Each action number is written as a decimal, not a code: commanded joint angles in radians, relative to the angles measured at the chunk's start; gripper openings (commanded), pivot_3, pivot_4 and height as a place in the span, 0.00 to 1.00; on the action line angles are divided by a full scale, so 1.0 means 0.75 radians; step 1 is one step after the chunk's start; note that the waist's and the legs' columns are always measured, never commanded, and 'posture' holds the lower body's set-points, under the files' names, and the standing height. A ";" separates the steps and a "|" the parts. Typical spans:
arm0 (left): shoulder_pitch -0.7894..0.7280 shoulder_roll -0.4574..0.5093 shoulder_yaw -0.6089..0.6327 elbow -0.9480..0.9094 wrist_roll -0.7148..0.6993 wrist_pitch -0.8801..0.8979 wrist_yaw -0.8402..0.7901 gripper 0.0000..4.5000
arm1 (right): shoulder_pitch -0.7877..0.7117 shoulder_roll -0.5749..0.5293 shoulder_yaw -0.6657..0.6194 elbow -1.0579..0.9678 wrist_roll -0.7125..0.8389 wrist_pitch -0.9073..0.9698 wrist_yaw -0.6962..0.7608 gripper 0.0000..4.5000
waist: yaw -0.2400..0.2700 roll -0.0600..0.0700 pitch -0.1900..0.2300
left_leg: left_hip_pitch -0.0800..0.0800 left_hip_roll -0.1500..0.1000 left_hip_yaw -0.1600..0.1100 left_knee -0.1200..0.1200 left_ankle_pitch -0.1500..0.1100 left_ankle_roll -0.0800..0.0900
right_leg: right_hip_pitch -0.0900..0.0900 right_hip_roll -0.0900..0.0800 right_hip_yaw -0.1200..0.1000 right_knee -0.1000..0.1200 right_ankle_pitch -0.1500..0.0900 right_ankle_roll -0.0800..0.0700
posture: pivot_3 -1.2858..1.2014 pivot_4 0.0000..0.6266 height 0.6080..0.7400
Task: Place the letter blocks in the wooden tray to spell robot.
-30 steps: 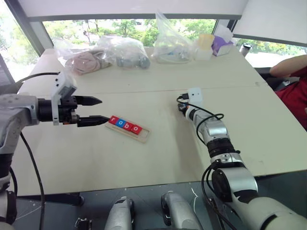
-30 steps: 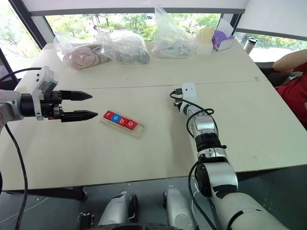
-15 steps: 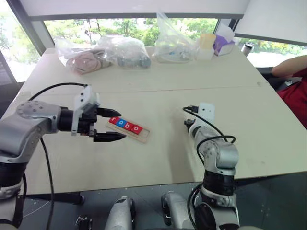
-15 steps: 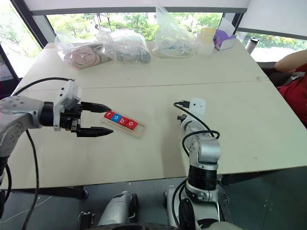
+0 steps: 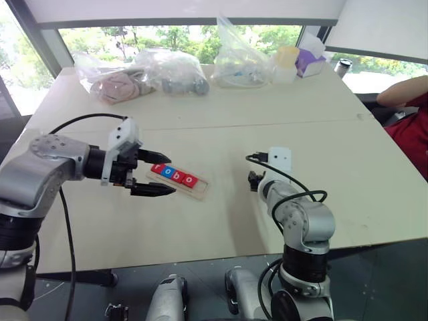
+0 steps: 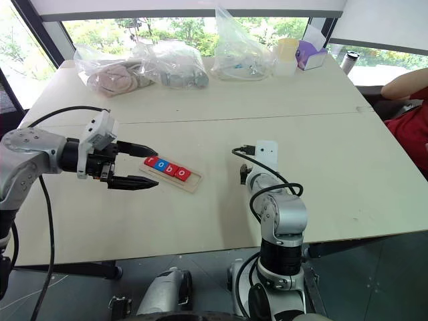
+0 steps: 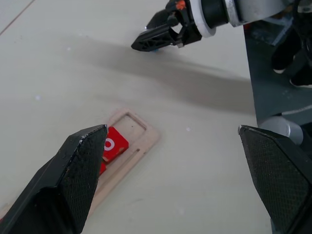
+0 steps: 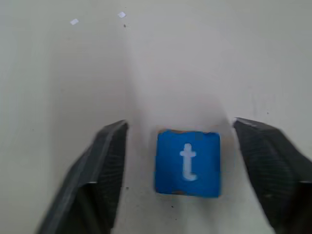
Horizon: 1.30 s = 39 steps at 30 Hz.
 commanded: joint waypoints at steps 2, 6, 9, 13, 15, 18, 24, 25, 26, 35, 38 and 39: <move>-0.007 0.016 0.004 0.019 0.028 -0.043 -0.028 1.00 | 0.033 0.081 0.031 -0.111 0.026 0.022 0.024 1.00 | 0.000 0.000 0.000 | 0.000 0.000 0.000 0.000 0.000 0.000 | 0.000 0.000 0.000 0.000 0.000 0.000 | 0.52 0.24 1.00; -0.015 0.017 -0.022 0.060 0.060 -0.095 -0.072 1.00 | -0.156 -0.343 -0.059 -0.185 0.193 -0.034 0.399 1.00 | 0.002 0.001 0.001 | 0.000 -0.001 0.001 0.000 0.000 0.000 | 0.000 -0.001 0.000 -0.001 0.000 0.000 | 0.52 0.24 1.00; -0.019 0.018 -0.038 0.082 0.077 -0.131 -0.122 1.00 | -0.227 -0.583 -0.115 -0.086 0.402 -0.102 0.768 1.00 | 0.004 0.001 0.001 | 0.000 -0.002 0.002 0.002 0.000 0.000 | 0.002 -0.002 0.001 -0.003 0.000 0.000 | 0.52 0.24 1.00; -0.023 0.013 -0.063 0.058 0.101 -0.170 -0.160 1.00 | -0.098 -1.078 0.046 0.074 0.478 -0.514 1.466 1.00 | 0.019 0.000 0.000 | 0.000 -0.001 0.001 -0.002 -0.001 0.002 | 0.003 0.000 -0.001 -0.006 -0.002 0.003 | 0.52 0.24 1.00; -0.039 -0.013 -0.076 0.038 0.105 -0.183 -0.153 1.00 | -0.086 -1.183 0.132 0.292 0.372 -0.739 1.565 1.00 | 0.023 0.000 0.000 | 0.000 -0.001 0.003 -0.001 -0.003 0.006 | 0.004 0.001 -0.001 -0.006 -0.003 0.005 | 0.52 0.24 1.00; -0.049 -0.051 -0.084 0.005 0.108 -0.176 -0.120 1.00 | -0.077 -1.247 0.233 0.546 0.244 -1.034 1.663 1.00 | 0.025 0.000 0.001 | 0.000 -0.003 0.004 0.001 -0.003 0.006 | 0.002 0.001 0.001 -0.004 -0.002 0.004 | 0.52 0.24 1.00; -0.009 -0.051 -0.069 -0.037 0.096 -0.152 -0.097 1.00 | -0.101 -1.218 0.295 0.787 0.159 -1.259 1.725 1.00 | 0.030 0.000 0.001 | 0.001 -0.002 0.005 0.003 -0.003 0.006 | 0.002 0.002 0.003 -0.001 -0.002 0.004 | 0.52 0.24 1.00; 0.006 -0.042 -0.065 -0.047 0.092 -0.146 -0.095 1.00 | -0.098 -1.210 0.303 0.810 0.155 -1.275 1.740 1.00 | 0.031 0.000 0.001 | 0.002 -0.002 0.005 0.003 -0.003 0.006 | 0.002 0.002 0.003 0.000 -0.002 0.004 | 0.52 0.24 1.00; 0.016 -0.036 -0.062 -0.054 0.091 -0.142 -0.094 1.00 | -0.097 -1.204 0.308 0.827 0.152 -1.287 1.750 1.00 | 0.031 0.000 0.001 | 0.002 -0.001 0.005 0.003 -0.003 0.006 | 0.002 0.002 0.003 0.000 -0.002 0.004 | 0.52 0.24 1.00; 0.074 0.003 -0.034 -0.040 0.097 -0.141 -0.064 1.00 | -0.054 -1.147 0.312 0.865 0.120 -1.337 1.732 0.47 | 0.034 0.000 0.001 | 0.002 -0.001 0.004 0.006 -0.003 0.005 | 0.003 0.001 0.003 0.000 -0.002 0.004 | 0.52 0.24 1.00; 0.084 0.017 -0.024 -0.017 0.101 -0.143 -0.064 1.00 | -0.057 -1.135 0.297 0.842 0.126 -1.327 1.708 0.25 | 0.034 0.000 0.001 | 0.002 -0.001 0.005 0.006 -0.003 0.005 | 0.003 0.001 0.003 0.000 -0.002 0.004 | 0.52 0.24 1.00; 0.092 0.032 -0.018 0.004 0.115 -0.151 -0.063 1.00 | -0.067 -1.129 0.286 0.810 0.136 -1.305 1.694 0.25 | 0.032 0.000 0.001 | 0.002 -0.001 0.005 0.006 -0.003 0.005 | 0.003 0.001 0.003 0.000 -0.002 0.004 | 0.52 0.24 1.00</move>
